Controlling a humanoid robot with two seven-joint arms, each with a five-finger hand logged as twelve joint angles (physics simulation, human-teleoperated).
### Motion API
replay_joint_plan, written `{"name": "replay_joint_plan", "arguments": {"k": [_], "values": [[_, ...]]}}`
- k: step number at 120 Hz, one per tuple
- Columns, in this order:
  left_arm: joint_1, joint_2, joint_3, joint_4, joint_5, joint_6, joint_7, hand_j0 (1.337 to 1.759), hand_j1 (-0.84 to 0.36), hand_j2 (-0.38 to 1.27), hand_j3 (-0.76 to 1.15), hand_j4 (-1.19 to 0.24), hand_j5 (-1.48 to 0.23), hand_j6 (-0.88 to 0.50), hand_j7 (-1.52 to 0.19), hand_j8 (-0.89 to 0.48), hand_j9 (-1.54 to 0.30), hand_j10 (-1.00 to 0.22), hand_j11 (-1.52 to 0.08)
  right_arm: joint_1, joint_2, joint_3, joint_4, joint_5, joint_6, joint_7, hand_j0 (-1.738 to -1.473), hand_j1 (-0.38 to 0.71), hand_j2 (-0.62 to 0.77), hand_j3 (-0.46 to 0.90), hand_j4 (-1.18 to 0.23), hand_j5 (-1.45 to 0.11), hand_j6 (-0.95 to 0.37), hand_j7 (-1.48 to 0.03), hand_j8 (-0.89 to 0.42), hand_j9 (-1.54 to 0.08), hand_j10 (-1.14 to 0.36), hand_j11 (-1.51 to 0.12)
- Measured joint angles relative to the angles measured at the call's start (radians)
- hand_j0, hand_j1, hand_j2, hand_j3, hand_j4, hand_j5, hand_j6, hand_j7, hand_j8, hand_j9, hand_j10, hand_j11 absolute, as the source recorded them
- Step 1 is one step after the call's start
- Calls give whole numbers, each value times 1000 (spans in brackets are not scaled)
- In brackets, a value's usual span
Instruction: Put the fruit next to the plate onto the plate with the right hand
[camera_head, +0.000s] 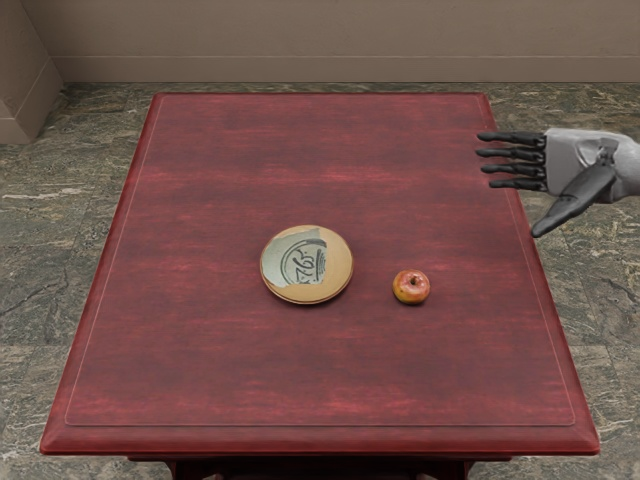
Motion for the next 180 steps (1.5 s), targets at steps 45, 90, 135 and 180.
{"name": "replay_joint_plan", "arguments": {"k": [45,90,135,180], "values": [[0,0,0,0,0,0,0,1658,73,46,0,-230,-299,-230,-299,-230,-299,-230,-299,40,-40,37,84,-157,0,-21,-1658,-303,-7,0,-40,-51,-40,-51,-40,-51,-40,-51],[0,0,0,0,0,0,0,1658,73,46,0,-230,-299,-230,-299,-230,-299,-230,-299,67,-84,41,394,-513,-57,44,-1658,-303,-7,0,-43,-52,-45,-52,-44,-52,-43,-52],[0,0,0,0,0,0,0,1658,73,46,0,-230,-299,-230,-299,-230,-299,-230,-299,7,34,34,424,-620,-289,56,-1658,-294,-8,0,-51,-62,-53,-62,-52,-62,-51,-62],[0,0,0,0,0,0,0,1658,73,46,0,-230,-299,-230,-299,-230,-299,-230,-299,-160,124,31,452,-853,-465,92,-1658,-283,-9,0,-60,-75,-62,-74,-61,-74,-60,-74]]}}
